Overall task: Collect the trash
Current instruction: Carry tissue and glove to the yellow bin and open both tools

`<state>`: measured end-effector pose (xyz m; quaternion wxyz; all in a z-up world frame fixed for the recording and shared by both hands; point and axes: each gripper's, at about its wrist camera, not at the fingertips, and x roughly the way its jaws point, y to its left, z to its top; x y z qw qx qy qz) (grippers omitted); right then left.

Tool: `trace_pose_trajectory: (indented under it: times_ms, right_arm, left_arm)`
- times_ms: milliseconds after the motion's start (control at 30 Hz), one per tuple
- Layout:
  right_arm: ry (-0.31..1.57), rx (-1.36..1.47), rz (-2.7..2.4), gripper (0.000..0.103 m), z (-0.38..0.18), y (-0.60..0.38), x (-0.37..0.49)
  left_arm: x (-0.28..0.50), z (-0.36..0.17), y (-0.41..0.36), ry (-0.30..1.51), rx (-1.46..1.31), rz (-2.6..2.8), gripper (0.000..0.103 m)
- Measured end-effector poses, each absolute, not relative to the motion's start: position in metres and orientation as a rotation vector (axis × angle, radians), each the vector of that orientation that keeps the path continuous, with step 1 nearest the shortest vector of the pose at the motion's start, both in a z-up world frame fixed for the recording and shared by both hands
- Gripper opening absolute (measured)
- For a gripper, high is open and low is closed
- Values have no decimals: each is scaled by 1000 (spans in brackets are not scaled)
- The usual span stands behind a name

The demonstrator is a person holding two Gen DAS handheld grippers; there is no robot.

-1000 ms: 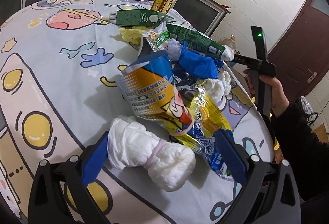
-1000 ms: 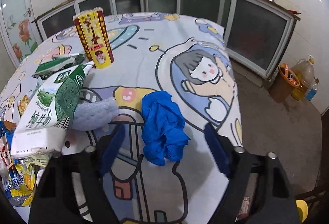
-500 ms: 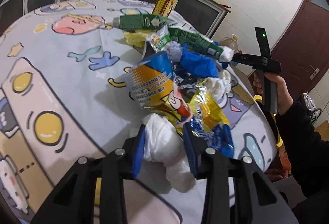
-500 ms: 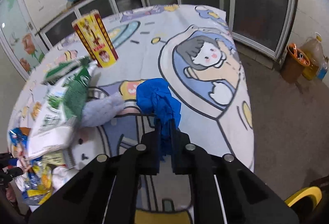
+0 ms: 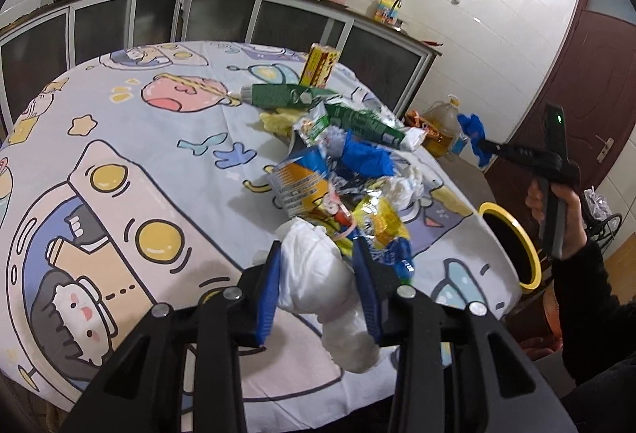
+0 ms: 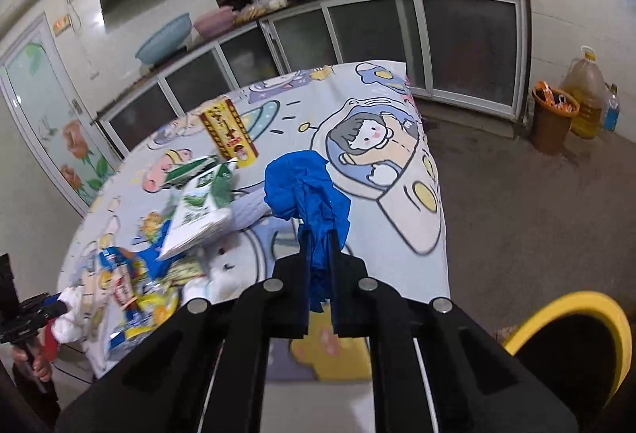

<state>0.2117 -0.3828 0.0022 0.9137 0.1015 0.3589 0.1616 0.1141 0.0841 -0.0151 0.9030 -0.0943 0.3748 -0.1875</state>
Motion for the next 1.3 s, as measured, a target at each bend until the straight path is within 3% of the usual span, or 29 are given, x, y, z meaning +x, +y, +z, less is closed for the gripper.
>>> trace_pose_trajectory:
  times_ms: [333, 733, 1300]
  right_arm:
    - [702, 272, 254, 8, -1, -432, 145]
    - [648, 324, 2, 8, -13, -524, 76]
    - [753, 403, -211, 8, -74, -600, 55]
  left_arm:
    - [124, 7, 19, 744, -130, -535, 33]
    - [157, 23, -130, 723, -22, -829, 33]
    - [192, -26, -355, 842, 43, -1085, 34]
